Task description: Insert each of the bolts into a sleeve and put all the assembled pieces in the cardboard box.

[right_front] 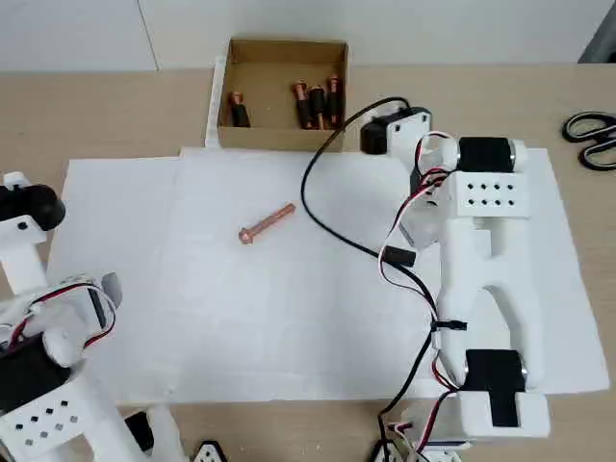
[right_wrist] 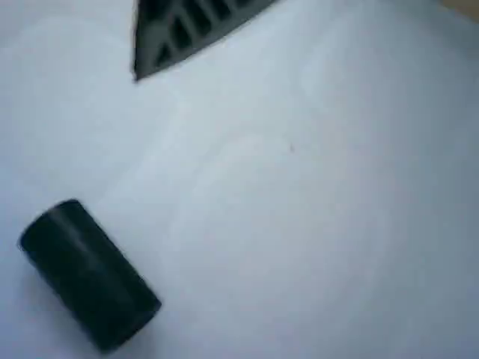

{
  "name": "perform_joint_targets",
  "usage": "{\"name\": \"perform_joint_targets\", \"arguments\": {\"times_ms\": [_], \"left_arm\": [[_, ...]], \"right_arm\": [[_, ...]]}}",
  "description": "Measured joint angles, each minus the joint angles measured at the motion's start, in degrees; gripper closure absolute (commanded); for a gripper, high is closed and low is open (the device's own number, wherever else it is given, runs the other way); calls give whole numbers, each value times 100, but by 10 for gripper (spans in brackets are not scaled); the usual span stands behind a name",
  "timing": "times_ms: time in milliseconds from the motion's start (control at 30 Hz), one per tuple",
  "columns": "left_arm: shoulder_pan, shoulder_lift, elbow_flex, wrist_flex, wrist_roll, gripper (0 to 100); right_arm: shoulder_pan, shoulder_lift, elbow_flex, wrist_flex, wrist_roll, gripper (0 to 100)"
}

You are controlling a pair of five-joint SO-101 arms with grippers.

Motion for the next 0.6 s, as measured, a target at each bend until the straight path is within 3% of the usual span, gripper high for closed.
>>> {"name": "perform_joint_targets", "arguments": {"times_ms": [233, 600], "left_arm": [[0, 0, 0, 0, 0, 767], [0, 0, 0, 0, 0, 767]], "right_arm": [[-360, 26, 18, 0, 1134, 790], [-633, 1407, 18, -70, 1688, 790]]}}
